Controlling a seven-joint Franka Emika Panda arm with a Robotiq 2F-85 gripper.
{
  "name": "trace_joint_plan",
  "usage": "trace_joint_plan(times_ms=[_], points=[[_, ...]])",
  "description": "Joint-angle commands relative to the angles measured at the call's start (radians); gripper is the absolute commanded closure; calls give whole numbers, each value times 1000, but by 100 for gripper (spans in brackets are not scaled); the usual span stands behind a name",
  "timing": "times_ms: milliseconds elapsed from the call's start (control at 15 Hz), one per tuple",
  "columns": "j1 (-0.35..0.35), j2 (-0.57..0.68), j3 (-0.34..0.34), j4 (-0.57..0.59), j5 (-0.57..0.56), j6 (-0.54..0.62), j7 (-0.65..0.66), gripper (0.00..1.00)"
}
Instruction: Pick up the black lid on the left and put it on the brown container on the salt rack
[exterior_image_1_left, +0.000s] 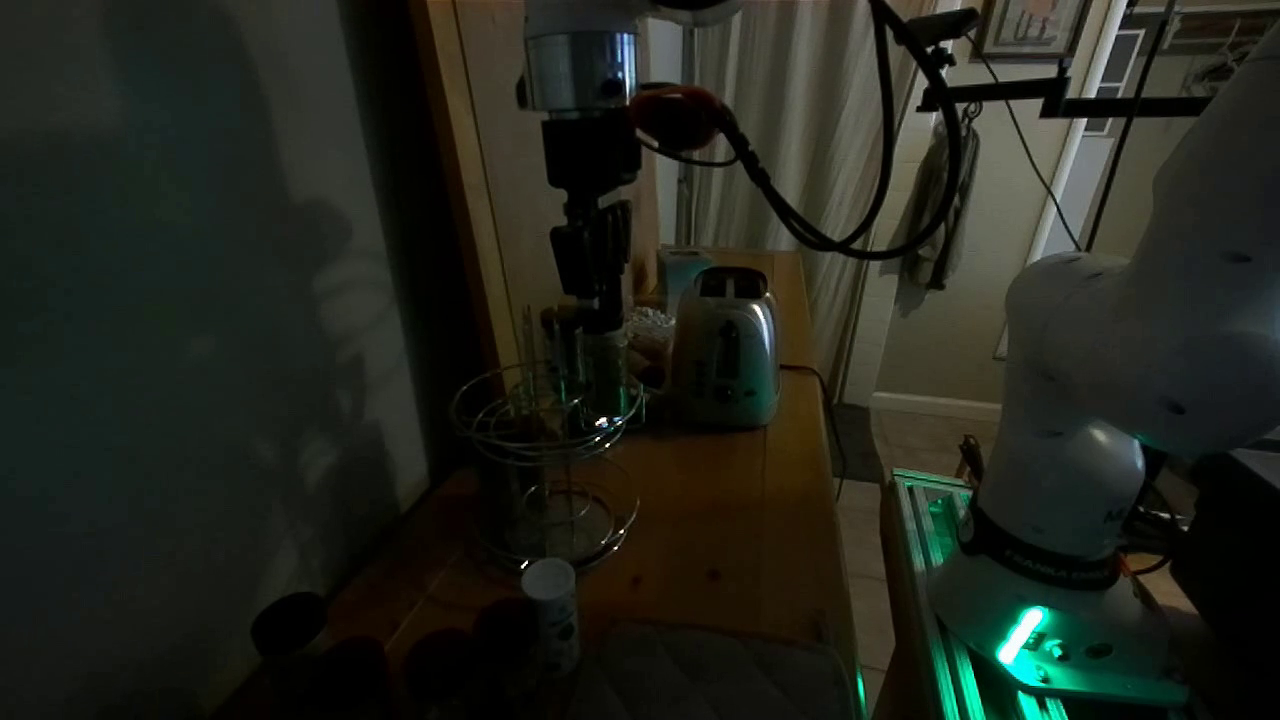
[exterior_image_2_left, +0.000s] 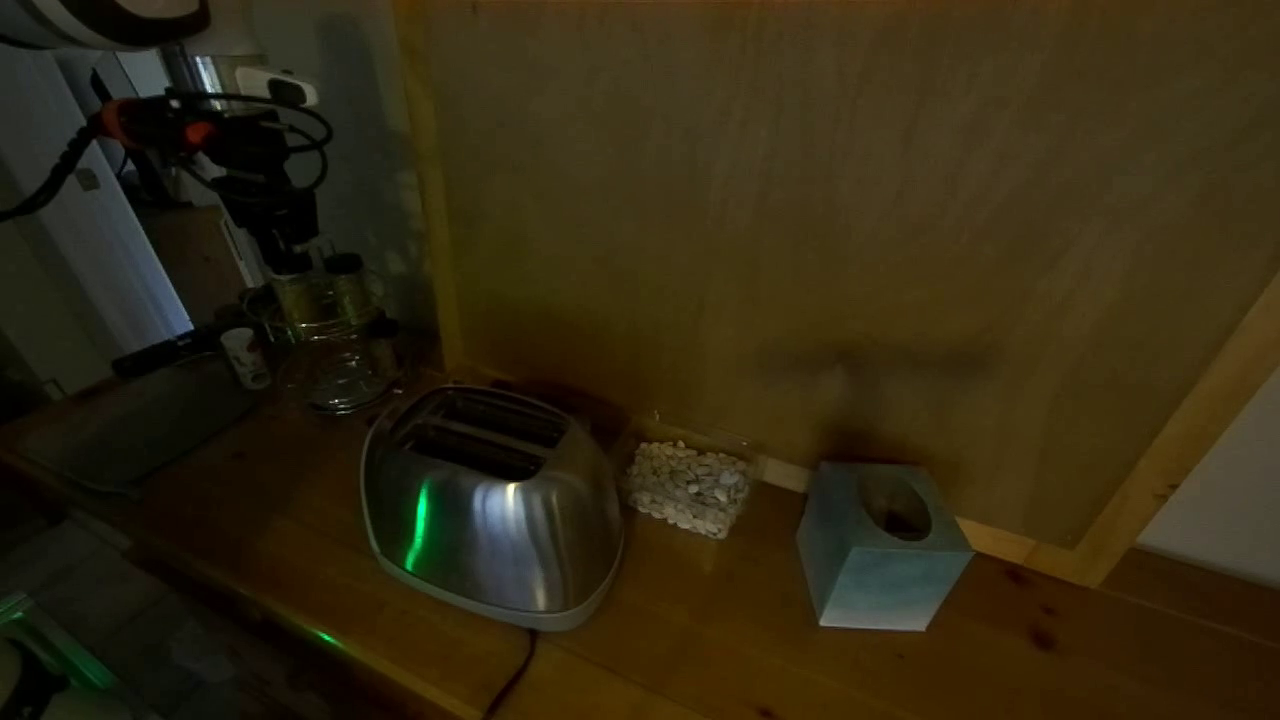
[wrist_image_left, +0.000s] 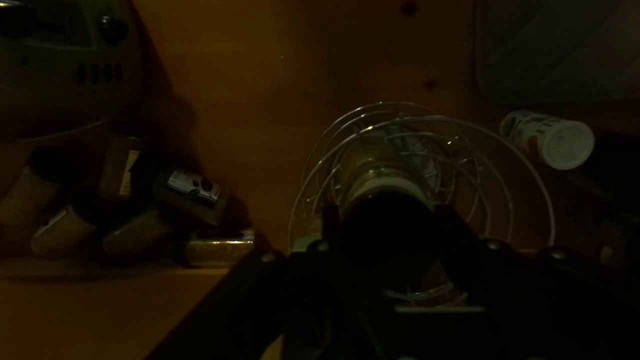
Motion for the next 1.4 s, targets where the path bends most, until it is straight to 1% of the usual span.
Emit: trace_joint_plan(times_ms=[0,333,1000,1333], points=[[2,6,-8,21,24,-17,-17,76],[2,-6,-8,21,23,-16,-18,76],[3,3,-2,21,11,-66,-17,76],[3,-1,-4,19,18,-30,-10,76]])
